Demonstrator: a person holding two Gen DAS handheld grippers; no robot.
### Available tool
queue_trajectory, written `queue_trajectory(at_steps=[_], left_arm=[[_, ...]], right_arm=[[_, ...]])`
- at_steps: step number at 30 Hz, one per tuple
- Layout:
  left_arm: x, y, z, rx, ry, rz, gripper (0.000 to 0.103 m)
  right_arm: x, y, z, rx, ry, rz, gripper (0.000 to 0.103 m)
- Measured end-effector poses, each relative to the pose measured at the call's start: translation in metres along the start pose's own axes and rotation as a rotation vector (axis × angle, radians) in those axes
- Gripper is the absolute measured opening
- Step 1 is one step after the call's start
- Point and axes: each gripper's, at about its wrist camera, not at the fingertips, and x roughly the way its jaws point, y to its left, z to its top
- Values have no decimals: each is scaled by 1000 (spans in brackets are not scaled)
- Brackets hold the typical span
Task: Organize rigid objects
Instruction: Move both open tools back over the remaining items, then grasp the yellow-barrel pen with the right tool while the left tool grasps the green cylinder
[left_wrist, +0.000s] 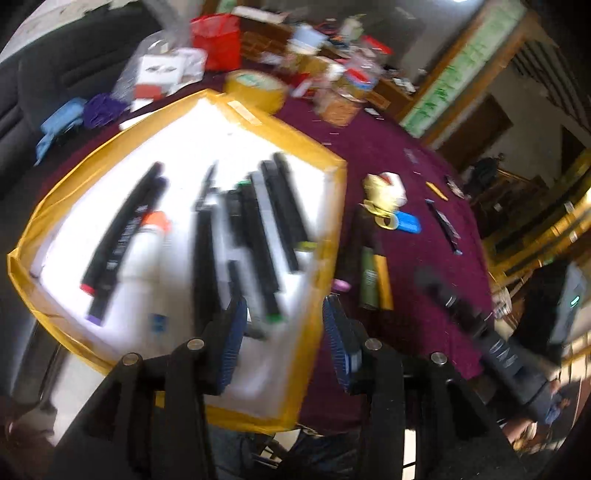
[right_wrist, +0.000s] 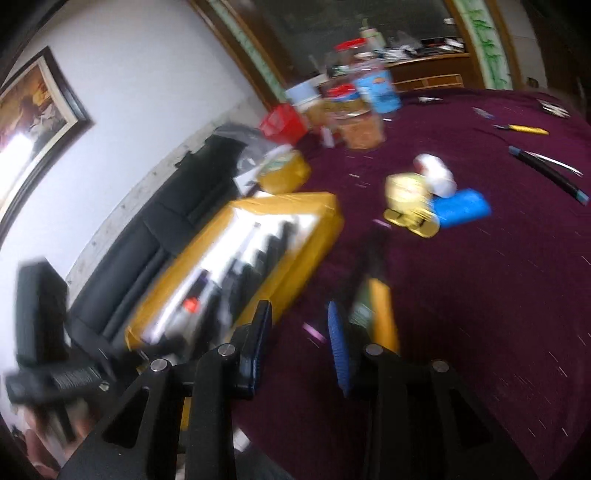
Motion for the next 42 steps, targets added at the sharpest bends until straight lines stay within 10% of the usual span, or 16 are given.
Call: queue_trajectory(at_steps=[8, 30, 42], left_arm=[[10, -45, -19, 105, 66, -51, 40], [11, -42, -24, 121, 63, -37, 40], [17, -57, -27, 170, 83, -41, 40]], right_arm=[[-13, -60, -27, 117, 35, -68, 28], [71, -45, 14, -10, 137, -88, 14], [17, -72, -10, 44, 76, -151, 9]])
